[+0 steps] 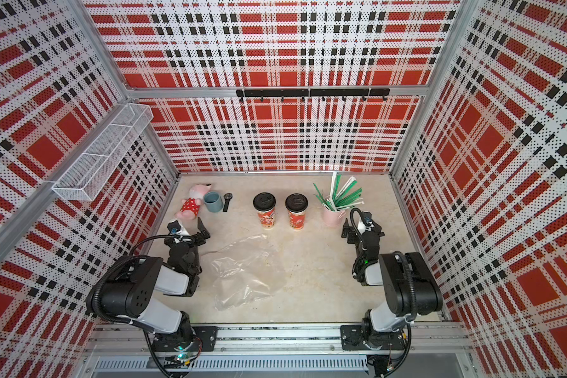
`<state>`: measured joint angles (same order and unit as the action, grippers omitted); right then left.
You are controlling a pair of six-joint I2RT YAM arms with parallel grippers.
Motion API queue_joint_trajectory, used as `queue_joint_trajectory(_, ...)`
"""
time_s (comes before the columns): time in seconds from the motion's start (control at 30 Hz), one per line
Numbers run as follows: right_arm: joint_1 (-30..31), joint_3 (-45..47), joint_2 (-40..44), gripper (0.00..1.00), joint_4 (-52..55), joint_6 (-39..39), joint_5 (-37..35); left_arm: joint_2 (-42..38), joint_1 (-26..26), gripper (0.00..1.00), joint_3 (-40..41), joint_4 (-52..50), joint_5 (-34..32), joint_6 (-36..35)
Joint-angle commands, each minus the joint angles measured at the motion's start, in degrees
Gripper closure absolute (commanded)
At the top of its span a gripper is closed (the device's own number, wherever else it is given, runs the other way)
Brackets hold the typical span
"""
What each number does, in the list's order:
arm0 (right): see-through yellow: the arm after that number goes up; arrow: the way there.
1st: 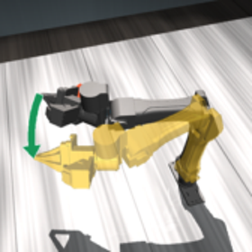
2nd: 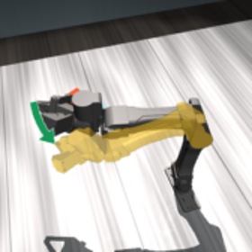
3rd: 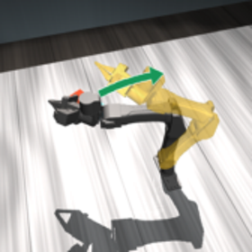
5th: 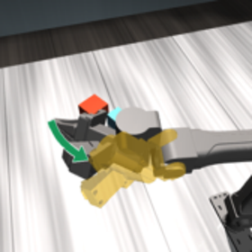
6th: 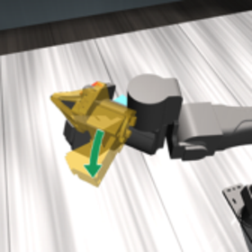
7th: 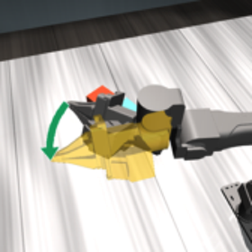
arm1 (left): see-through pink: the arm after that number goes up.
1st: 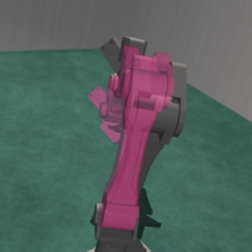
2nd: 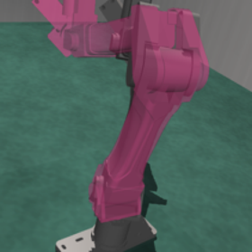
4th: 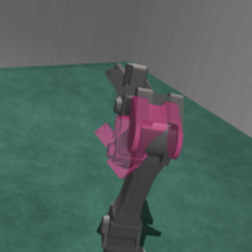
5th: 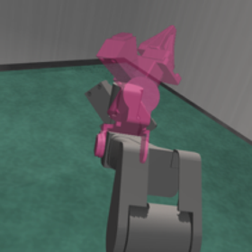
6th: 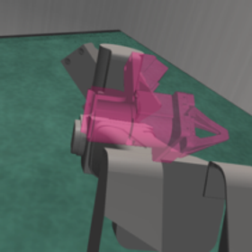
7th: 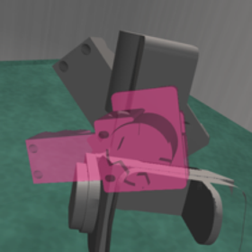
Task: Pack milk tea into plastic carrier bags
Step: Adjust the plastic carrier bag at the center of the board.
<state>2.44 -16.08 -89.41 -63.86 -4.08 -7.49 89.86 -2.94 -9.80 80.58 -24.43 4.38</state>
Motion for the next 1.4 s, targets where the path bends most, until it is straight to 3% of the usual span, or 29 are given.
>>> queue_joint_trajectory(0.0, -0.4, -0.7, -0.6, 0.0, -2.2, 0.7, 0.3, 0.5, 0.5, 0.02, -1.0, 2.5, -0.5, -1.0)
queue_joint_trajectory(0.43, -0.4, -0.6, -0.5, 0.0, -2.4, 0.7, 0.3, 0.4, 0.4, 0.02, -0.9, 2.6, -0.6, -1.0)
queue_joint_trajectory(0.5, -0.1, -0.3, 1.1, 0.0, -1.8, 1.8, 2.0, -1.3, -2.0, 0.02, -1.2, 0.1, -6.3, -2.2)
queue_joint_trajectory(0.53, 0.8, 0.0, 3.3, 0.0, -0.5, 3.3, 1.7, -1.7, -2.4, 0.02, -0.4, 1.0, -6.1, -2.8)
queue_joint_trajectory(0.67, 7.6, -2.2, 13.5, 0.0, 11.1, 6.9, -8.6, -0.9, -3.1, 0.02, 1.1, 6.5, -6.4, -3.9)
queue_joint_trajectory(0.8, 7.9, -2.6, 21.5, 0.0, 17.9, -7.5, -8.7, -1.3, -2.2, 0.02, -0.4, 2.9, -5.1, -3.3)
queue_joint_trajectory(0.87, 7.9, -1.9, 26.0, 0.0, 24.5, -22.8, -12.6, -3.4, -2.7, 0.02, -4.0, -5.2, -10.2, -2.2)
queue_joint_trajectory(0.9, 6.8, -1.6, 28.0, 0.0, 27.1, -25.8, -8.0, -5.8, -3.3, 0.02, -7.9, -14.0, -16.2, -0.9)
queue_joint_trajectory(0.97, 4.2, -1.3, 29.6, 0.0, 26.8, -26.2, 7.3, -9.9, -3.7, 0.02, -13.5, -25.4, -18.2, 0.4)
queue_joint_trajectory(1.07, 4.2, -5.4, 29.6, 0.0, 36.3, -28.0, 14.9, -18.9, -3.4, 0.02, -17.5, -38.2, -14.1, 7.6)
queue_joint_trajectory(1.17, 7.9, -11.9, 26.9, 0.0, 49.1, -28.1, 18.0, -27.3, -0.3, 0.02, -19.2, -53.0, -4.4, 26.9)
queue_joint_trajectory(1.23, 12.2, -17.5, 23.9, 0.0, 59.0, -28.0, 17.7, -29.9, 4.9, 0.02, -18.2, -52.1, 17.2, 30.6)
queue_joint_trajectory(1.27, 14.2, -20.5, 22.0, 0.0, 64.3, -28.5, 16.7, -29.9, 5.4, 0.02, -18.9, -53.3, 23.5, 32.0)
queue_joint_trajectory(1.33, 17.4, -25.2, 19.2, 0.0, 72.3, -30.6, 16.9, -28.8, 0.4, 0.02, -23.5, -62.5, 24.1, 30.0)
queue_joint_trajectory(1.37, 19.0, -27.0, 18.3, 0.0, 75.2, -31.0, 16.5, -27.7, -5.1, 0.02, -27.0, -68.9, 19.3, 28.7)
